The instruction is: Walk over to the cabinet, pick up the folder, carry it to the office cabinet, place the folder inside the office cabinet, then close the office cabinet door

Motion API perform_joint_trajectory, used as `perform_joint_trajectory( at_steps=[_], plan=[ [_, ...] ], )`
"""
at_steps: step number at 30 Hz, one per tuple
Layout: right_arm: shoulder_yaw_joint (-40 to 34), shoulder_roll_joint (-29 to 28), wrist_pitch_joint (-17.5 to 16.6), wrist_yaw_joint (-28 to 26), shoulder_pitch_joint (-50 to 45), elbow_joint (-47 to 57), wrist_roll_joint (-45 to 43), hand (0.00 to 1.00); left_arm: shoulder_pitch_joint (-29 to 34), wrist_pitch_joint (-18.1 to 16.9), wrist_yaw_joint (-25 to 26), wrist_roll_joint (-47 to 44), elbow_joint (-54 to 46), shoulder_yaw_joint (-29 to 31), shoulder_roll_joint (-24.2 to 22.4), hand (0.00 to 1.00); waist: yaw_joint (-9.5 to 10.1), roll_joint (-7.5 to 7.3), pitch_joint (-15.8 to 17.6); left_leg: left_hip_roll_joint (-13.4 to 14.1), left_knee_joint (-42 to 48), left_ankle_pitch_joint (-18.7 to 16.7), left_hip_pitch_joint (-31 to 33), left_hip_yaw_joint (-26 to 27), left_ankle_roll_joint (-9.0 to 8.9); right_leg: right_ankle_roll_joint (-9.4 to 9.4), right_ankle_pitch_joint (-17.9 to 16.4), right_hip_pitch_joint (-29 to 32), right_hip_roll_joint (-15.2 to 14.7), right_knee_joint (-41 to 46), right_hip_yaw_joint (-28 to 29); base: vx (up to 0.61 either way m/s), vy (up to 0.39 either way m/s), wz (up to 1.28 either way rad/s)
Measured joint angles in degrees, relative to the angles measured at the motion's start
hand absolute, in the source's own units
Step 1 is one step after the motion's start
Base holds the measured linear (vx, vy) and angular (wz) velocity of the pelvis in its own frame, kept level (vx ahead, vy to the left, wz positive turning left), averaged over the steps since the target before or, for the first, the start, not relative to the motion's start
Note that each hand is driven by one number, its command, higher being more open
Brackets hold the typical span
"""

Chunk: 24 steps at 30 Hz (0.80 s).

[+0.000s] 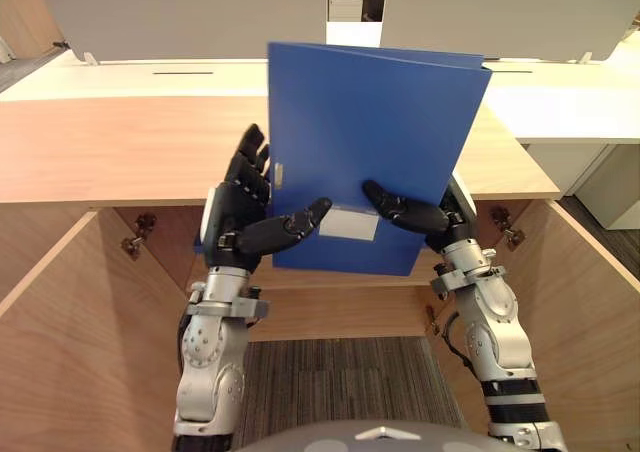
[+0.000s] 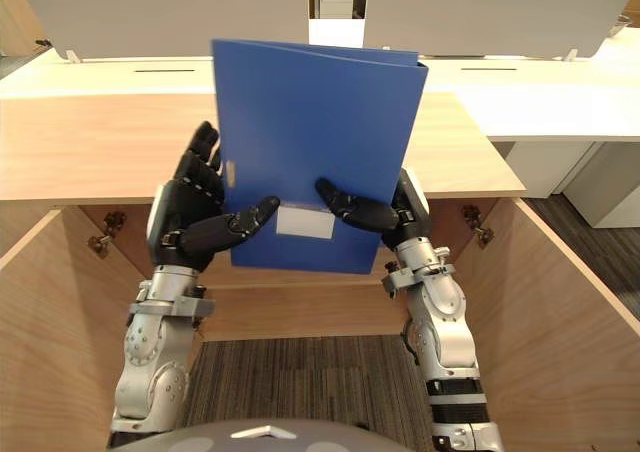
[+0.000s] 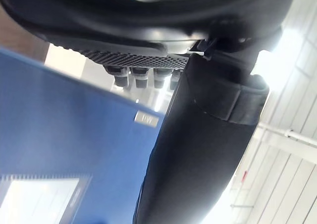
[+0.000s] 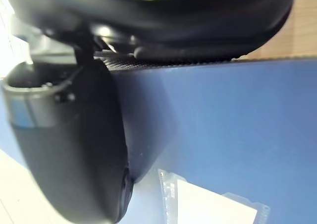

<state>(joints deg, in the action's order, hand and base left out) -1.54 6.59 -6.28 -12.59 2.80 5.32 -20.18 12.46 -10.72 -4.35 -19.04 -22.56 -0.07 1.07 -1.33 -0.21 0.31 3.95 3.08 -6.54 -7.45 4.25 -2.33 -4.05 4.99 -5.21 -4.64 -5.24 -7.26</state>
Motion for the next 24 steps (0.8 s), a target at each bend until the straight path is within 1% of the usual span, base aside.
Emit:
perform_joint_trajectory(
  at_steps=[1, 3, 4, 6, 11, 13, 14, 17, 20, 22, 24],
  plan=[
    [-0.2, -0.3, 0.0, 0.5, 0.0, 0.0, 0.0, 0.0, 0.3, -0.3, 0.7, 0.8, -0.3, 1.1, -0.4, 1.0, 0.0, 0.0, 0.0, 0.0, -0.1, 0.1, 0.0, -0.1, -0.02, 0.0, 0.0, 0.0, 0.0, 0.0, -0.1, -0.03, 0.011, 0.08],
    [-1.8, -1.3, 0.0, 1.0, -0.6, 0.2, 0.0, 0.0, 1.0, -1.9, 3.8, 2.9, -0.9, 5.9, -2.6, 1.0, 0.14, 0.0, 0.0, 0.1, -0.2, 0.2, 0.0, -0.3, -0.1, 0.02, 0.0, -0.1, 0.0, 0.0, -0.3, -0.03, 0.007, 0.06],
    [-2.2, -1.6, 0.0, 1.2, -1.0, 0.5, 0.0, 0.0, 1.2, -2.2, 4.5, 3.1, -0.9, 7.2, -3.2, 1.0, 0.23, 0.0, 0.0, 0.1, -0.2, 0.3, -0.1, -0.4, -0.12, 0.03, -0.1, -0.2, 0.0, 0.0, -0.4, -0.03, 0.008, 0.07],
    [-3.4, -2.5, 0.0, 1.8, -3.0, 1.6, 0.0, 0.0, 3.4, -3.1, 7.2, 4.0, -0.9, 11.5, -4.0, 1.0, 0.3, -0.05, 0.0, 0.1, -0.4, 0.3, -0.6, -0.9, -0.14, 0.11, -0.3, -0.9, 0.1, 0.0, -0.9, -0.02, 0.009, 0.1],
    [-4.7, -3.6, 0.0, 2.2, -5.2, 2.9, 0.0, 0.0, 8.3, -3.1, 11.6, 7.0, -0.8, 17.1, -5.2, 1.0, 0.81, -0.58, 0.0, 0.1, -1.1, 0.7, -0.6, -1.8, -0.18, 0.14, -0.6, -1.1, 0.0, 0.1, -1.8, -0.02, 0.009, 0.11],
    [-4.6, -4.3, 0.0, 2.2, -6.0, 3.5, 0.0, 0.0, 10.8, -3.1, 12.4, 8.7, 0.5, 18.8, -5.9, 1.0, 1.18, -0.69, 0.0, 0.1, -1.1, 0.8, -0.5, -2.2, -0.23, 0.13, -0.8, -1.2, -0.1, 0.2, -2.3, -0.01, 0.016, 0.09],
    [-4.5, -4.4, 0.0, 2.2, -6.1, 3.5, 0.0, 0.0, 11.1, -3.0, 12.4, 8.7, 0.7, 18.9, -6.0, 1.0, 1.2, -0.69, 0.0, 0.1, -1.1, 0.8, -0.5, -2.3, -0.24, 0.14, -0.8, -1.2, -0.1, 0.2, -2.3, 0.0, 0.017, 0.09],
    [-4.1, -4.7, 0.0, 2.3, -6.5, 4.2, 0.0, 0.0, 12.4, -2.7, 12.4, 8.8, 5.4, 19.5, -6.5, 1.0, 1.39, -0.78, 0.1, 0.0, -1.3, 0.8, -0.3, -2.8, -0.27, 0.09, -1.0, -1.2, -0.2, 0.3, -2.9, 0.0, 0.013, 0.09],
    [-3.9, -4.8, 0.0, 2.4, -7.6, 5.8, 0.0, 0.0, 13.6, -1.3, 11.6, 10.7, 12.5, 19.4, -6.8, 1.0, 1.75, -0.84, 0.1, 0.0, -1.5, 0.8, -0.3, -3.1, -0.27, -0.03, -1.3, -1.2, -0.3, 0.4, -3.2, 0.0, 0.011, 0.04],
    [-3.7, -4.8, 0.0, 2.5, -8.3, 6.8, 0.0, 0.0, 13.9, 0.0, 11.2, 11.6, 18.2, 19.3, -6.9, 1.0, 1.91, -0.86, 0.1, 0.0, -1.6, 0.8, -0.3, -3.1, -0.27, -0.07, -1.4, -1.1, -0.3, 0.4, -3.2, 0.0, 0.0, 0.0],
    [-3.2, -4.7, 0.0, 2.9, -8.3, 6.9, 0.3, 0.0, 13.9, 1.6, 10.4, 13.0, 26.8, 19.3, -6.5, 1.0, 1.92, -1.0, 0.1, 0.0, -1.7, 0.8, -0.3, -3.0, -0.29, -0.05, -1.5, -1.0, -0.3, 0.4, -3.1, 0.0, 0.0, 0.0]
  ],
)
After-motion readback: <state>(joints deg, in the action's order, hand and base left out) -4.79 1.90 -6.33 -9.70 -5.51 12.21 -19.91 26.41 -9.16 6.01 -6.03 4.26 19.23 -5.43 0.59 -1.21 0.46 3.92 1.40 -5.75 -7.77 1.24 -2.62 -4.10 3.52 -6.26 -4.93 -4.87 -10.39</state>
